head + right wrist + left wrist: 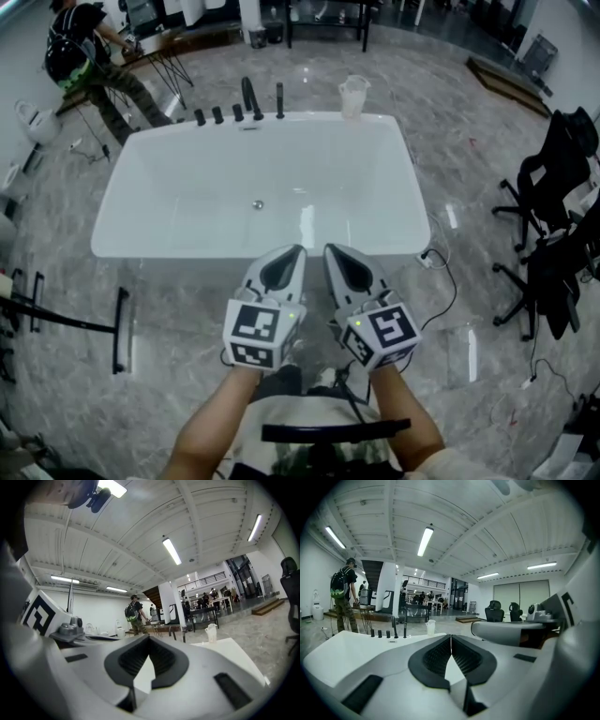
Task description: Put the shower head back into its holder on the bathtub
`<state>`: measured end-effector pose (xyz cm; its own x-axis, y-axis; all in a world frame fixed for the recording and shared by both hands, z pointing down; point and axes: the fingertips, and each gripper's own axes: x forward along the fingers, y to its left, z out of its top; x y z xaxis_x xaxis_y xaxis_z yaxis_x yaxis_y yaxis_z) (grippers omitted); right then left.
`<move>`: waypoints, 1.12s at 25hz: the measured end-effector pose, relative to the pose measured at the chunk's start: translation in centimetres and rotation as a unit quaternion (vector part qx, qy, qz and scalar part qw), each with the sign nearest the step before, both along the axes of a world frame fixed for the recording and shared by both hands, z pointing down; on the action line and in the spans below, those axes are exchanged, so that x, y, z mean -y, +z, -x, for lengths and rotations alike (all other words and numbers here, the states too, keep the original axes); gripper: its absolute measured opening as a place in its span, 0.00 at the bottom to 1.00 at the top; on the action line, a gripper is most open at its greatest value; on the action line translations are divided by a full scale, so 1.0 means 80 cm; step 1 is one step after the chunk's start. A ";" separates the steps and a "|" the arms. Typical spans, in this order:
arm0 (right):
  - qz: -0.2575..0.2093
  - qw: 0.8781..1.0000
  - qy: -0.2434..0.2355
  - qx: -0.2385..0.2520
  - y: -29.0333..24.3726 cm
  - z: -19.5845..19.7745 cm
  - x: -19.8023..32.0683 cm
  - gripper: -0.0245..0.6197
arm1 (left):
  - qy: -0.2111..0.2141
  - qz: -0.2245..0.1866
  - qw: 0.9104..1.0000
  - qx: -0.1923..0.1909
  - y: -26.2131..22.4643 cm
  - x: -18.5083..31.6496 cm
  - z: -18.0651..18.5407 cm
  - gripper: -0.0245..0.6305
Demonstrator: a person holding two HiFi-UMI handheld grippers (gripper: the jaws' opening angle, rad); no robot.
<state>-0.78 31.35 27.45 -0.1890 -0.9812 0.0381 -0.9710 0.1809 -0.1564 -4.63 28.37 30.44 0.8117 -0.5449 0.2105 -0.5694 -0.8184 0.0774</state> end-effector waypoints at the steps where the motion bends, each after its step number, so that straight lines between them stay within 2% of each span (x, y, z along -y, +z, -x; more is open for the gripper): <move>1: -0.001 1.000 -0.001 0.000 0.000 -0.005 -0.008 0.05 | -0.001 -0.001 1.000 0.000 0.000 -0.008 -0.005 0.07; 11: -0.009 1.000 -0.008 -0.002 -0.005 -0.039 -0.063 0.05 | -0.010 -0.010 1.000 0.000 -0.004 -0.071 -0.041 0.07; 24: -0.019 1.000 -0.011 -0.009 0.002 -0.049 -0.060 0.05 | -0.015 -0.021 1.000 -0.002 0.003 -0.067 -0.056 0.07; 28: -0.020 1.000 -0.010 -0.010 0.002 -0.055 -0.079 0.05 | -0.014 -0.022 1.000 -0.003 0.003 -0.086 -0.061 0.07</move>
<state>3.60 37.69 27.61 -0.2081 -0.9781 0.0033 -0.9700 0.2059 -0.1290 0.29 35.23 30.65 0.7970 -0.5763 0.1809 -0.5919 -0.8048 0.0442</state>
